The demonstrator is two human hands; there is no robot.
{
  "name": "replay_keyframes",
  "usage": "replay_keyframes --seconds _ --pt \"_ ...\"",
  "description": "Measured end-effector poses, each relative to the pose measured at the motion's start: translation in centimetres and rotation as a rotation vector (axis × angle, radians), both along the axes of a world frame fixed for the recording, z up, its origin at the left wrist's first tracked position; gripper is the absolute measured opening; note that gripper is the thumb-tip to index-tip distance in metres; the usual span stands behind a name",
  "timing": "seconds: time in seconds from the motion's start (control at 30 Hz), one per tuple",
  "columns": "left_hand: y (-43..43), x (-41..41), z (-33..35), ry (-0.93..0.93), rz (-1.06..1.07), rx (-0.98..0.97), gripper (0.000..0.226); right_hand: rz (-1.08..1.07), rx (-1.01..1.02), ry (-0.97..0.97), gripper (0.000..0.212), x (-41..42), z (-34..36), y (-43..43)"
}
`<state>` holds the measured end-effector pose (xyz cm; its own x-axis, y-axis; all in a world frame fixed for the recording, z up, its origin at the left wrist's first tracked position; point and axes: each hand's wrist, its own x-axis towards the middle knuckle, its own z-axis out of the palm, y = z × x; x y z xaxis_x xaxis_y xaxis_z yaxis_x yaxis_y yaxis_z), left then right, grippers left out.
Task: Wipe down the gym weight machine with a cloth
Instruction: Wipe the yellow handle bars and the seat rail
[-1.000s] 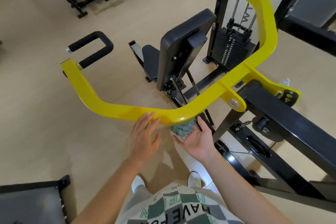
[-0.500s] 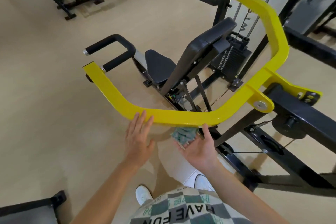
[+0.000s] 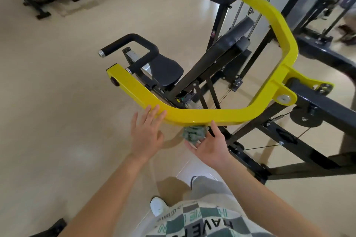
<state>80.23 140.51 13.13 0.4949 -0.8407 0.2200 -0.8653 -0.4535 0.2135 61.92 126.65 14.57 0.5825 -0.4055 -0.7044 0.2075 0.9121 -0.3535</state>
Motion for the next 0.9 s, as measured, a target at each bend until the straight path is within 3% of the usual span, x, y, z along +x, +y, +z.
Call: replay_keyframes --seconds 0.3,0.53,0.67,0.9 --pt "-0.2 3.6 1.0 -0.057 -0.068 0.048 0.072 0.035 0.059 -0.040 0.062 3.9 0.2 2.0" --pt "0.6 6.4 1.3 -0.132 -0.200 0.046 0.081 0.036 0.173 -0.106 0.059 6.6 -0.2 3.4" --pt "0.8 8.6 1.4 -0.168 -0.275 0.016 0.078 -0.014 0.177 -0.103 0.059 8.3 0.1 4.3" --pt "1.5 12.5 1.1 -0.062 -0.475 -0.028 0.073 -0.201 0.159 -0.083 0.055 13.7 0.5 7.1"
